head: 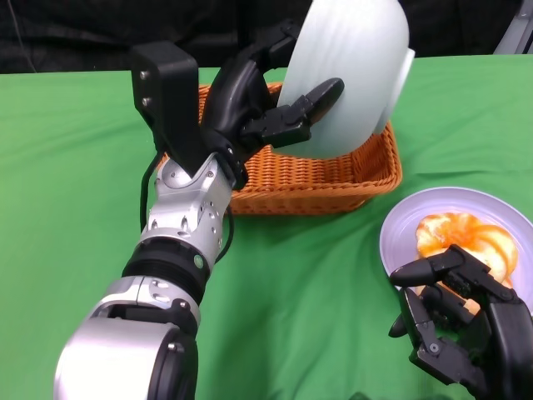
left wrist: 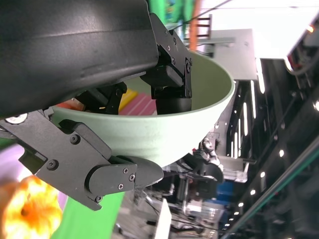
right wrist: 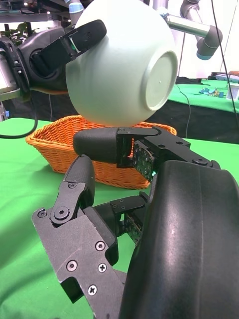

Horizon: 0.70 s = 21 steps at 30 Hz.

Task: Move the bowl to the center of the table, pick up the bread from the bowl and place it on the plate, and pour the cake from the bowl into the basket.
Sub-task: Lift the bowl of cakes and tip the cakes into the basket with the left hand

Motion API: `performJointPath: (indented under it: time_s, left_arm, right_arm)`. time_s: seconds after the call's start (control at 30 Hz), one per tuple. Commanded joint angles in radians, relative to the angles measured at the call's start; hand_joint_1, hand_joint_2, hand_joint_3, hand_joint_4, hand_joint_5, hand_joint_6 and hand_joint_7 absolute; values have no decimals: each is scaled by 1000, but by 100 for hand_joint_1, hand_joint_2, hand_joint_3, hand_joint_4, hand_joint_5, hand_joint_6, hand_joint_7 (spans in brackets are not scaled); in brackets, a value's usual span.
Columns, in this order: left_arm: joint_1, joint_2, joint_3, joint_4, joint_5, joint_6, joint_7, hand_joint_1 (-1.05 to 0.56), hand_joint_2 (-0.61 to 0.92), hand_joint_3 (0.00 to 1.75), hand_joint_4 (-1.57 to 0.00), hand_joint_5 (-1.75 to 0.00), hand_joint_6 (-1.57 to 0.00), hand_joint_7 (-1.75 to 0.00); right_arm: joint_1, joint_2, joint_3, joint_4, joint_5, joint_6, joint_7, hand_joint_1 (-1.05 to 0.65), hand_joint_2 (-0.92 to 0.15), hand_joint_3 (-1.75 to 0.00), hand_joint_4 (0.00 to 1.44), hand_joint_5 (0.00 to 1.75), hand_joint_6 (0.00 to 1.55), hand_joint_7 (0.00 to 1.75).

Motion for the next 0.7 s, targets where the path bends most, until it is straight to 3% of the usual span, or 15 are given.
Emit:
performJointPath:
  time_s: [0.03,0.2,0.7]
  left_arm:
    - [-58,-7,45,-9,-61,90,-12,-16,74,88,-75,-175,-64,-166]
    - [-73,-15,86,-16,-111,191,-10,-13,72,95,-78,-175,-67,-167]
    - [-117,-7,203,20,-230,423,-49,-16,74,93,-79,-175,-63,-170]
  right_arm:
    - [9,-4,-5,5,4,-14,-4,-18,-64,-81,70,161,67,133]
    - [9,-2,-5,7,8,-17,-3,-17,-65,-82,70,162,67,133]
    - [6,5,0,23,6,-34,-3,-17,-64,-83,68,162,66,132]
